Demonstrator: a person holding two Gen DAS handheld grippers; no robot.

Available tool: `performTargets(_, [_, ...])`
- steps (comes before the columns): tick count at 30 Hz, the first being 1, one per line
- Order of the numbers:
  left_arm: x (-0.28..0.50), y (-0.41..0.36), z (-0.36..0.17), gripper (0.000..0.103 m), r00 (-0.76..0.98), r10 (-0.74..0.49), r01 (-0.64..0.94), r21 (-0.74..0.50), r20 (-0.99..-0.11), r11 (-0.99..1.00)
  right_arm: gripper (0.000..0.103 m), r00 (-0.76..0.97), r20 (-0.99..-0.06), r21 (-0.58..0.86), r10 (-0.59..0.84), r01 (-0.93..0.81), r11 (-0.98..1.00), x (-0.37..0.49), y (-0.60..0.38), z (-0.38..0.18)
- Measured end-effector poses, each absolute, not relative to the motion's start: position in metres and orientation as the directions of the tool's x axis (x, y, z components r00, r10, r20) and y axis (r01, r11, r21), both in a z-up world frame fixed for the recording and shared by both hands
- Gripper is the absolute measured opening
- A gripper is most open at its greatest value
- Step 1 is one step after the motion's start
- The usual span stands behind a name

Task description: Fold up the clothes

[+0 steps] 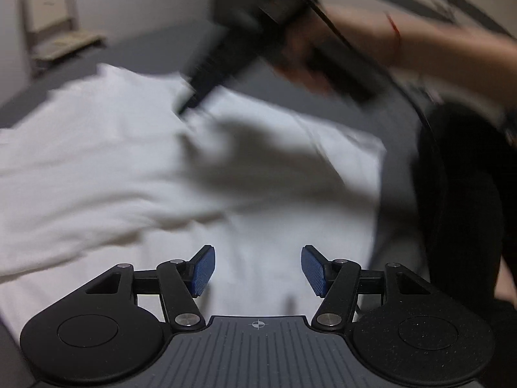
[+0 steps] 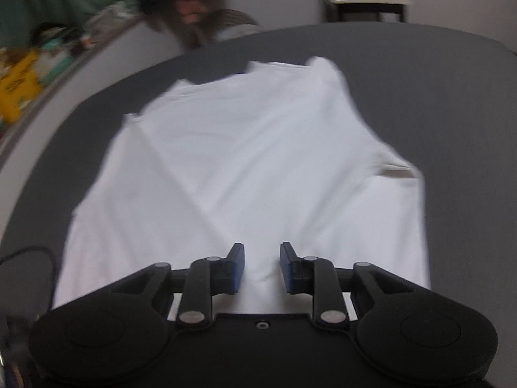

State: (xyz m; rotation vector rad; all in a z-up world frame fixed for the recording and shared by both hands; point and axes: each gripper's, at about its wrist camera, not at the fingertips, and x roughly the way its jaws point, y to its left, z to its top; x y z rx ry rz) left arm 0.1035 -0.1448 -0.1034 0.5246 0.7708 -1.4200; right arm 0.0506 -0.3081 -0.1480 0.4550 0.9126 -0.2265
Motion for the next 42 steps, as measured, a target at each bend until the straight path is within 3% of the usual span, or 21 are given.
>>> performTargets(4, [0.123, -0.135, -0.096, 0.060, 0.151, -0.662, 0.956, -0.063, -0.734, 0.287, 0.025, 0.539, -0.841, 0.255, 0.034, 0.341, 0.905, 0.059, -0.290, -0.172])
performTargets(8, [0.144, -0.128, -0.093, 0.060, 0.295, -0.624, 0.894, -0.021, -0.724, 0.448, 0.027, 0.585, -0.811, 0.258, 0.016, 0.332, 0.907, 0.053, -0.287, -0.159])
performTargets(9, [0.150, -0.126, -0.092, 0.060, 0.326, -0.613, 0.875, -0.016, -0.720, 0.484, 0.033, 0.598, -0.801, 0.262, 0.015, 0.329, 0.907, 0.052, -0.287, -0.153])
performTargets(10, [0.157, -0.124, -0.089, 0.060, 0.354, -0.607, 0.854, -0.018, -0.712, 0.520, 0.048, 0.618, -0.786, 0.245, -0.005, 0.320, 0.915, 0.056, -0.295, -0.147])
performTargets(12, [0.174, -0.119, -0.083, 0.061, 0.401, -0.606, 0.812, -0.039, -0.686, 0.582, 0.065, 0.656, -0.753, 0.209, -0.044, 0.303, 0.930, 0.066, -0.310, -0.135])
performTargets(14, [0.194, -0.112, -0.077, 0.073, 0.446, -0.614, 0.768, -0.074, -0.652, 0.636, 0.066, 0.693, -0.717, 0.172, -0.081, 0.288, 0.942, 0.075, -0.325, -0.123])
performTargets(15, [0.207, -0.107, -0.073, 0.091, 0.472, -0.625, 0.744, -0.098, -0.622, 0.660, 0.068, 0.711, -0.697, 0.152, -0.099, 0.282, 0.947, 0.080, -0.332, -0.117])
performTargets(16, [0.219, -0.101, -0.070, 0.103, 0.498, -0.633, 0.720, -0.124, -0.592, 0.683, 0.068, 0.728, -0.676, 0.133, -0.116, 0.275, 0.952, 0.085, -0.340, -0.110])
performTargets(23, [0.323, -0.120, -0.080, 0.103, 0.562, -0.580, 0.675, -0.077, -0.590, 0.733, 0.068, 0.720, -0.686, 0.155, -0.106, 0.287, 0.945, 0.173, -0.412, -0.110])
performTargets(25, [0.349, -0.135, -0.087, 0.103, 0.592, -0.553, 0.675, -0.014, -0.587, 0.737, 0.074, 0.709, -0.689, 0.051, -0.149, 0.253, 0.966, 0.200, -0.412, -0.115])
performTargets(29, [0.400, -0.166, -0.102, 0.103, 0.639, -0.467, 0.659, 0.121, -0.611, 0.742, 0.076, 0.667, -0.721, -0.137, -0.188, 0.128, 0.982, 0.245, -0.412, -0.130])
performTargets(35, [0.440, -0.203, -0.127, 0.100, 0.554, -0.434, 0.707, 0.126, -0.711, 0.696, 0.076, 0.622, -0.772, -0.075, -0.133, 0.118, 0.990, 0.276, -0.447, -0.156])
performTargets(38, [0.448, -0.212, -0.144, 0.092, 0.485, -0.436, 0.728, 0.074, -0.758, 0.682, 0.069, 0.598, -0.798, 0.006, -0.077, 0.135, 0.991, 0.282, -0.464, -0.171])
performTargets(40, [0.450, -0.216, -0.153, 0.079, 0.478, -0.432, 0.724, 0.064, -0.765, 0.687, 0.054, 0.582, -0.811, 0.030, -0.067, 0.155, 0.987, 0.285, -0.471, -0.181])
performTargets(42, [0.451, -0.217, -0.156, 0.067, 0.479, -0.455, 0.701, 0.014, -0.751, 0.713, 0.053, 0.586, -0.806, 0.016, -0.087, 0.168, 0.986, 0.286, -0.471, -0.189])
